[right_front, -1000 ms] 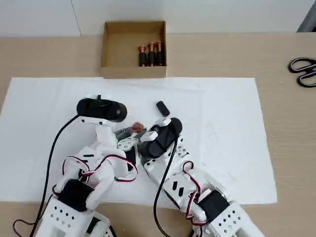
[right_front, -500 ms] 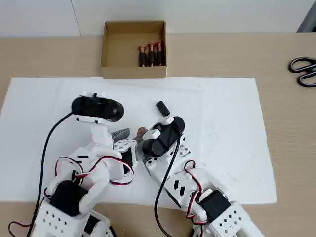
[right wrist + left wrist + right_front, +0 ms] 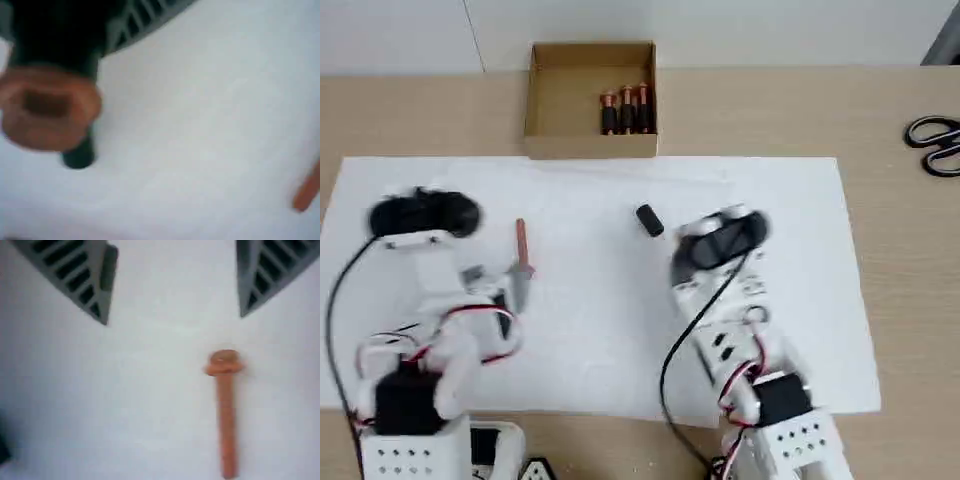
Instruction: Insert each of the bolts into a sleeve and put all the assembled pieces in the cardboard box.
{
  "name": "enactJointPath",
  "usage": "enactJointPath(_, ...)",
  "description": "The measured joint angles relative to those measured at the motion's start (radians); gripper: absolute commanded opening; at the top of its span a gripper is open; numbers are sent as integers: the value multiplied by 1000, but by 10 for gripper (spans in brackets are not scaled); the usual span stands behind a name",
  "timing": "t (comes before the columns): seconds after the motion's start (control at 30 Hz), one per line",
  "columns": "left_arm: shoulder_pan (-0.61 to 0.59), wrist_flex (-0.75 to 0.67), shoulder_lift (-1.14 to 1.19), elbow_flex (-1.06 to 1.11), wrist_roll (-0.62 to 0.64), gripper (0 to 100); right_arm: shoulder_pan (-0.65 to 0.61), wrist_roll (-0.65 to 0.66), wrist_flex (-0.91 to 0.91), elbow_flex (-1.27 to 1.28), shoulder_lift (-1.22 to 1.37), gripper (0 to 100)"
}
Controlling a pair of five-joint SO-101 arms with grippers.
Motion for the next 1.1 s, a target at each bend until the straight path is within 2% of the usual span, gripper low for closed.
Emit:
enactJointPath(0.17,-124,8,0,0,-14,162,141,26,95,-189,44,3)
enactJointPath(0.33,-141,9,0,0,-14,161,169,43,101,-463,269,3)
enactJointPath(0.5,-141,9,0,0,-14,160,155,43,83,-784,624,3)
enactJointPath(0.63,-141,9,0,0,-14,160,124,43,-43,-1016,939,3)
enactJointPath(0.93,-141,9,0,0,-14,160,9,43,-479,-1375,1527,3)
enactJointPath(1.1,-141,9,0,0,-14,160,-34,43,-557,-1557,1775,3)
